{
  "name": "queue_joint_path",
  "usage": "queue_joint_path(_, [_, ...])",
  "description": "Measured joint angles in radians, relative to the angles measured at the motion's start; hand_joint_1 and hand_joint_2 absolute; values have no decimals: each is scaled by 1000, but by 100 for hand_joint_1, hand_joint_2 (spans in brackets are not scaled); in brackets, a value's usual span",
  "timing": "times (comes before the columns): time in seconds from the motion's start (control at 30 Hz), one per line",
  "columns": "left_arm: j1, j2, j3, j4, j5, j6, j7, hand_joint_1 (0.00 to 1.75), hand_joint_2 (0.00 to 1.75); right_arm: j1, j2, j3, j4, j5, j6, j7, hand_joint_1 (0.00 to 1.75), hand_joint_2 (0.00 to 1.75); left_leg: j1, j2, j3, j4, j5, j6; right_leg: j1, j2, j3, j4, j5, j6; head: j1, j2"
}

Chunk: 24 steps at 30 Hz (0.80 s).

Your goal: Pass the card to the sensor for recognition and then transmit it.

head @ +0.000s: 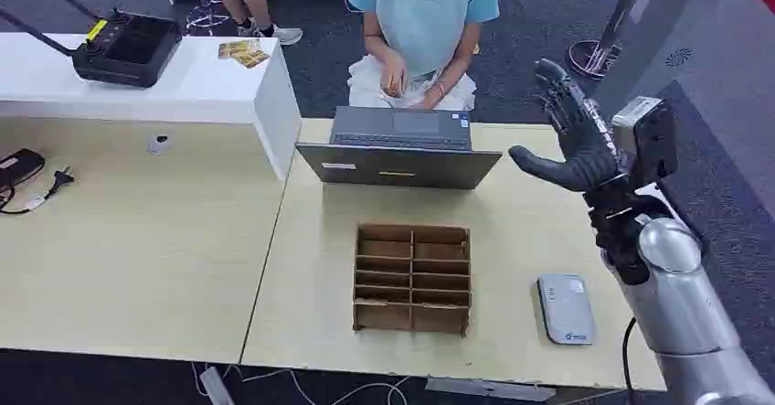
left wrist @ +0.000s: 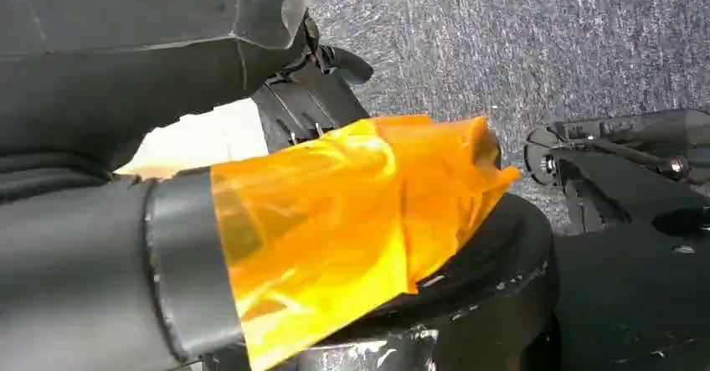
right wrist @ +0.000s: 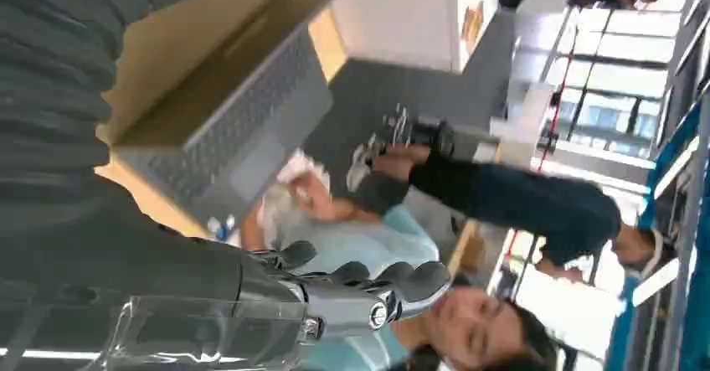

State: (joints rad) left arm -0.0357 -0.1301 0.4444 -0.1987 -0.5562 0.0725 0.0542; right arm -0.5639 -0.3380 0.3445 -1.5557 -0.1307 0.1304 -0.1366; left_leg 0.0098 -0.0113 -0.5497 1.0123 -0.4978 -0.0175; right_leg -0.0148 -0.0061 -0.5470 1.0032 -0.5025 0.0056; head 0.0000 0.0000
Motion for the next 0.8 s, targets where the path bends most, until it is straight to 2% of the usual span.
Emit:
queue_joint_path(0.07, [0,-1,4,0,-2,0,0,0,0,-20,10,12,-8,83,-44,15,0,175,0,0,0,0,0,0,0,0,0,0,0,0,0,0])
queue_joint_path(0.3, [-1,-2,12,0,-15,-2,0,0,0,-94,47,70,-30,301,-130,71,0,175,0,0,0,0,0,0,0,0,0,0,0,0,-1,0])
queue_joint_path(0.47, [-1,-2,17,0,-39,-5,1,0,0,-156,70,124,-29,672,-261,145,0,175,0,0,0,0,0,0,0,0,0,0,0,0,0,0])
queue_joint_path(0.6, [-3,-2,19,0,-59,-10,3,0,0,-199,92,165,-20,864,-305,196,0,175,0,0,0,0,1,0,0,0,0,1,0,0,0,0])
queue_joint_path(0.8, [-3,-2,19,0,-79,-15,5,0,0,-236,110,196,3,987,-325,226,0,175,0,0,0,0,1,0,0,0,0,1,0,0,0,0])
